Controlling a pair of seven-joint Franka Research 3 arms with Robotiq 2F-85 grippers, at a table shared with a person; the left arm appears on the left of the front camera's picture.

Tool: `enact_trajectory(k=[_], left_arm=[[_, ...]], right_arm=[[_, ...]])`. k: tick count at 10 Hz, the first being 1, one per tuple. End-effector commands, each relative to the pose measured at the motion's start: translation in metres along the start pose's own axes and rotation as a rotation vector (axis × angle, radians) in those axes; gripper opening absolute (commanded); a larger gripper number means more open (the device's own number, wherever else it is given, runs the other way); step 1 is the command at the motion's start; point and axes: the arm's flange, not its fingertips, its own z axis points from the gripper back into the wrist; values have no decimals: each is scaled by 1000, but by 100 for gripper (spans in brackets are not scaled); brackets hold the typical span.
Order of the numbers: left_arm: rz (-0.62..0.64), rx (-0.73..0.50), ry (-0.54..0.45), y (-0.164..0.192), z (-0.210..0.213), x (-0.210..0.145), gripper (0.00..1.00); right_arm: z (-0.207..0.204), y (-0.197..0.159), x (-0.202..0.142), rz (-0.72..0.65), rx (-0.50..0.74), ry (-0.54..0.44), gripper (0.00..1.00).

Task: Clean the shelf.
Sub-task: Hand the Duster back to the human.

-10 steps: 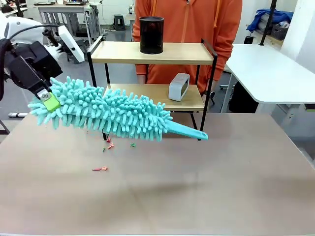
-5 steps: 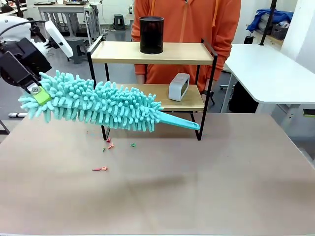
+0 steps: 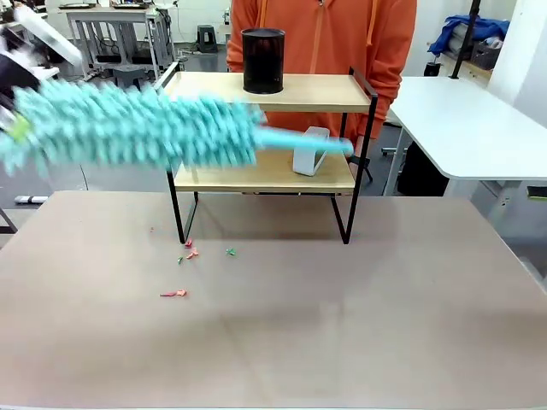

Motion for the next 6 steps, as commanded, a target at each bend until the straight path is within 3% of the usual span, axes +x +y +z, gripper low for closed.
enact_trajectory(k=[1,3,4,5,6], left_arm=[[-249,50,-275,-68,84,1,0],[-385,136,-483,-82,109,-12,0],[-371,160,-542,-84,118,-17,0],[-265,229,-593,-79,126,-21,0],[-78,279,-604,-68,129,-20,0]], right_arm=[[1,2,1,4,-2,16,100],[1,2,1,4,-2,16,100],[1,2,1,4,-2,16,100],[1,2,1,4,-2,16,100],[1,2,1,4,-2,16,100]])
